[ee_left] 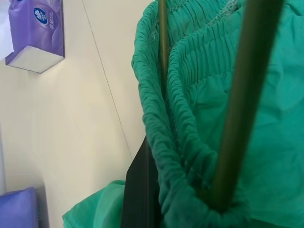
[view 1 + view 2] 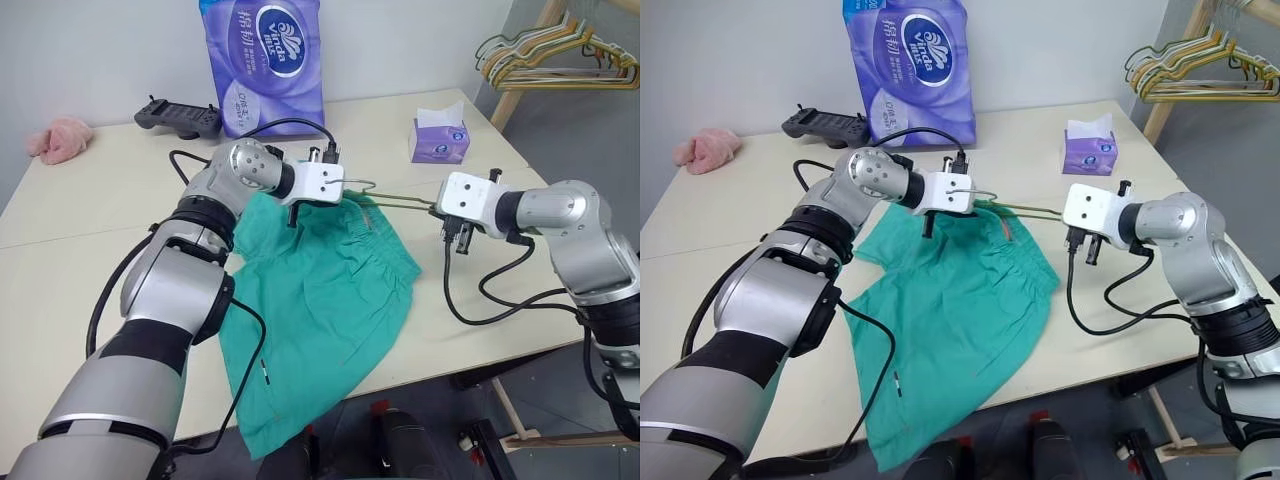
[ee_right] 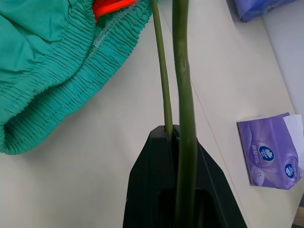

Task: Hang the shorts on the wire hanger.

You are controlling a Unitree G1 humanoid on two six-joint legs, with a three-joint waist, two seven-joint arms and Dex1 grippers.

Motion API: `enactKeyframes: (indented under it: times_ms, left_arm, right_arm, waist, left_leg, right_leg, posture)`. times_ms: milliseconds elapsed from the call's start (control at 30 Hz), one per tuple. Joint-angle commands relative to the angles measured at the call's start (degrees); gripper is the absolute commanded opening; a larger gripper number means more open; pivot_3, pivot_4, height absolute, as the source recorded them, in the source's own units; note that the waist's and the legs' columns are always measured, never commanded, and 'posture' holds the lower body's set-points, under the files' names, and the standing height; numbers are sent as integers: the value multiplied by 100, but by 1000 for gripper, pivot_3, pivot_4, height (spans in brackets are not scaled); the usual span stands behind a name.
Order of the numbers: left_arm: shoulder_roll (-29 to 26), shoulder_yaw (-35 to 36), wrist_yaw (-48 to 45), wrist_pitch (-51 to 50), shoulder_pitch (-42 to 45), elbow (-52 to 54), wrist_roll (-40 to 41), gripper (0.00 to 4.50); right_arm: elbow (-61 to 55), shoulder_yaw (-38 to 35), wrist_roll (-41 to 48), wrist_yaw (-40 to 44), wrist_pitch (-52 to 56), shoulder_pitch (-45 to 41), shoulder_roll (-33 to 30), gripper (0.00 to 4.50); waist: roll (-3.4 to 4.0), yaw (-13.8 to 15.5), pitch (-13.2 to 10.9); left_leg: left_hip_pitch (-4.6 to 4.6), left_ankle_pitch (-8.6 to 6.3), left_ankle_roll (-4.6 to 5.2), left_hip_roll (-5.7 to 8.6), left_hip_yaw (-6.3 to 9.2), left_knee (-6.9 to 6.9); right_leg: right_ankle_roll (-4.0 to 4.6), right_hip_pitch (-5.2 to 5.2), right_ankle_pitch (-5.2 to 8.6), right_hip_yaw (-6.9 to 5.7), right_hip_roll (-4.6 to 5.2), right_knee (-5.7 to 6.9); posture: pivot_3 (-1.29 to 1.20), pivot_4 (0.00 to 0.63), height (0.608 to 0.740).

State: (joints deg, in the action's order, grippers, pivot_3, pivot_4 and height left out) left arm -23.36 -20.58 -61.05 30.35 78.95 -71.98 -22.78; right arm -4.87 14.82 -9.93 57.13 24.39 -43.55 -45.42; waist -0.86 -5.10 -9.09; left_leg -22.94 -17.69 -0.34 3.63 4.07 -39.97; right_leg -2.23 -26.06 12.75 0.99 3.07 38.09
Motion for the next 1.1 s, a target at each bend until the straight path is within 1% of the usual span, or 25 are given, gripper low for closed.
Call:
enactKeyframes:
  times_ms: [33,333,467,633,667,733,800,867,967,1067,1100]
  left_arm:
    - [-40,94,-156,-21,31,110,118,27]
    - [-62,242,-189,-109,-30,140,237,27]
    - [-82,181,-56,-43,-32,159,140,0]
    - [-126,194,-125,-87,-75,160,166,0]
    - [-139,198,-112,-117,-83,157,163,0]
    - [-178,215,-115,-191,-113,154,172,0]
    - [-267,242,-83,-266,-187,146,180,0]
    - [-364,251,-68,-299,-264,149,179,0]
    - [-594,163,92,-260,-433,135,52,0]
    - [-672,157,167,-271,-498,141,30,0]
    - [-709,204,224,-280,-515,146,65,0]
  right_arm:
    - [-147,-144,52,-10,-1,-272,40,0]
    - [-243,-154,135,146,-7,-322,47,0]
    - [-288,-173,176,229,85,-299,38,1012]
    - [-394,-227,283,287,218,-273,-77,2817]
    - [-445,-248,323,319,291,-262,-99,3110]
    - [-621,-330,440,423,526,-228,-189,3817]
    - [-913,-512,605,572,868,-174,-417,4488]
    - [-1183,-635,752,672,1187,-121,-619,4488]
    - [-1792,-838,1095,795,2035,-162,-864,4488]
    - [-2136,-894,1377,793,2612,-188,-962,4488]
    - [-2243,-1013,1595,739,3118,-152,-893,4488]
  waist:
    - [0,0,0]
    - [0,-3,0]
    - [0,-3,0]
    - [0,-4,1]
    - [0,-4,1]
    - [0,-4,1]
    - [0,-5,1]
    - [1,-9,1]
    - [2,-28,5]
    - [-4,-41,14]
    - [-7,-37,18]
  left_leg:
    - [0,0,0,0,0,0]
    - [0,0,0,0,0,-1]
    - [0,0,0,0,0,-1]
    - [0,0,0,1,0,-1]
    - [0,0,0,1,0,-1]
    - [0,0,0,0,0,-1]
    - [0,0,0,0,0,-1]
    - [-1,0,0,0,0,-2]
    - [-1,0,0,-1,0,0]
    - [-2,0,0,-3,1,1]
    - [-3,0,0,-2,2,0]
  right_leg:
    - [0,0,0,0,0,0]
    - [0,-1,0,0,0,1]
    - [0,-1,0,0,0,1]
    - [0,-1,0,0,1,1]
    - [0,-1,0,0,1,1]
    - [0,-1,0,0,1,1]
    - [0,-2,0,1,1,2]
    - [0,-3,0,2,1,2]
    - [0,-3,0,1,1,2]
    - [0,-4,0,1,1,2]
    - [0,-3,0,-1,1,2]
  posture:
    - [-150,110,740]
    - [-150,104,740]
    - [-148,103,740]
    - [-155,99,740]
    - [-156,98,740]
    - [-158,95,740]
    - [-163,94,740]
    - [-172,93,740]
    - [-185,90,740]
    - [-194,87,740]
    - [-199,86,740]
